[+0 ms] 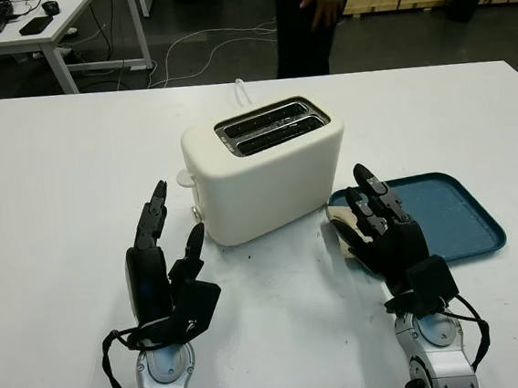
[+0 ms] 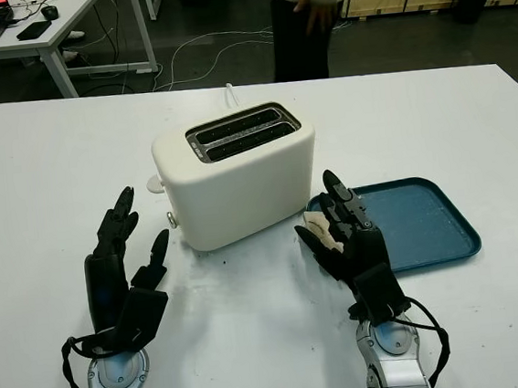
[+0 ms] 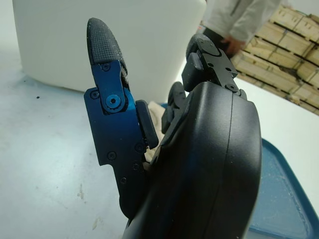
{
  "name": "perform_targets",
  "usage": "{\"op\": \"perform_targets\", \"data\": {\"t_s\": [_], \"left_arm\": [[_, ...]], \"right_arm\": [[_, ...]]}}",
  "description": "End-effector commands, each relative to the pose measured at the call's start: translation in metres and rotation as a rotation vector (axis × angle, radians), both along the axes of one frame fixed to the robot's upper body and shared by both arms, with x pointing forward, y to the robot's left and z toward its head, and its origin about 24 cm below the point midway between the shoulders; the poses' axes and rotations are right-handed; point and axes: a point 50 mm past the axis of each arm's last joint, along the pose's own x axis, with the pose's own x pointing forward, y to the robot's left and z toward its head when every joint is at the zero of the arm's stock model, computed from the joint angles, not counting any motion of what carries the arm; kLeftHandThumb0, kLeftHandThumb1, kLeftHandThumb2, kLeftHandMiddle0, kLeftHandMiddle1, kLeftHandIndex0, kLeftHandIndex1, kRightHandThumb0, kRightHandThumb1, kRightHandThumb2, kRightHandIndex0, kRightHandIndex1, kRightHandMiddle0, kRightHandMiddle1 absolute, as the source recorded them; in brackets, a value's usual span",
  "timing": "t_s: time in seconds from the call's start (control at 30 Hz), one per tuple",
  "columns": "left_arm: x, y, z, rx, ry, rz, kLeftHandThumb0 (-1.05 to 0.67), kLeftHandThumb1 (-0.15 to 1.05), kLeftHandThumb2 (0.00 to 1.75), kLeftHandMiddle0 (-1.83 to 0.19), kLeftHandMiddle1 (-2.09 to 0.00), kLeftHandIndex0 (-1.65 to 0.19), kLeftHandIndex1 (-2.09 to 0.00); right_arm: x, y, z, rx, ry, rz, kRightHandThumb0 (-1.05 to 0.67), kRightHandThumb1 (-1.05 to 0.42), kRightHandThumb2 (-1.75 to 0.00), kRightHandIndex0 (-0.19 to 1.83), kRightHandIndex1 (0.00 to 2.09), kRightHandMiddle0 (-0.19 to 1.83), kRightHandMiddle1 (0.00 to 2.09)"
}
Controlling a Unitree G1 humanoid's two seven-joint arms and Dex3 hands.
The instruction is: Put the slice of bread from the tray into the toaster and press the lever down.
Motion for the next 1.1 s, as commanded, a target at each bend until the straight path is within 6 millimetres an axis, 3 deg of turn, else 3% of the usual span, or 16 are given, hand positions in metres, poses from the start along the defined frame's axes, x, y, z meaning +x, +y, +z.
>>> {"op": "perform_targets", "data": {"t_s": [0.0, 0.37, 0.67, 0.8, 1.07], "left_arm": [[-0.004, -0.003, 0.0, -0.032, -0.008, 0.012, -0.48, 0.92, 0.42, -0.25, -0.42, -0.35, -0.01], [-0.001, -0.003, 0.002, -0.033, -0.005, 0.02, -0.47, 0.92, 0.42, -0.26, -0.4, -0.35, -0.01], [0.001, -0.004, 0.001, -0.039, -0.011, 0.009, -0.48, 0.92, 0.42, -0.27, -0.38, -0.35, 0.0], [0.002, -0.005, 0.001, -0.039, -0.014, 0.005, -0.5, 0.92, 0.42, -0.28, -0.38, -0.35, 0.0], [0.003, -0.005, 0.003, -0.018, -0.021, 0.002, -0.49, 0.92, 0.42, -0.28, -0.37, -0.36, -0.01]], "right_arm": [[-0.002, 0.0, 0.002, -0.001, -0.016, 0.0, -0.68, -0.92, -0.09, 0.22, 0.0, 0.23, 0.0], [0.002, 0.001, 0.005, -0.036, -0.028, 0.04, -0.65, -0.92, -0.07, 0.23, 0.0, 0.25, 0.0], [-0.015, -0.019, 0.022, -0.656, -0.377, -0.042, -0.59, -0.87, 0.0, 0.15, 0.0, 0.21, 0.0], [-0.021, -0.027, 0.023, -0.868, -0.416, -0.048, -0.62, -0.87, 0.0, 0.13, 0.0, 0.16, 0.0], [-0.024, -0.031, 0.022, -1.097, -0.384, -0.04, -0.66, -0.79, 0.0, 0.07, 0.0, 0.11, 0.01]]}}
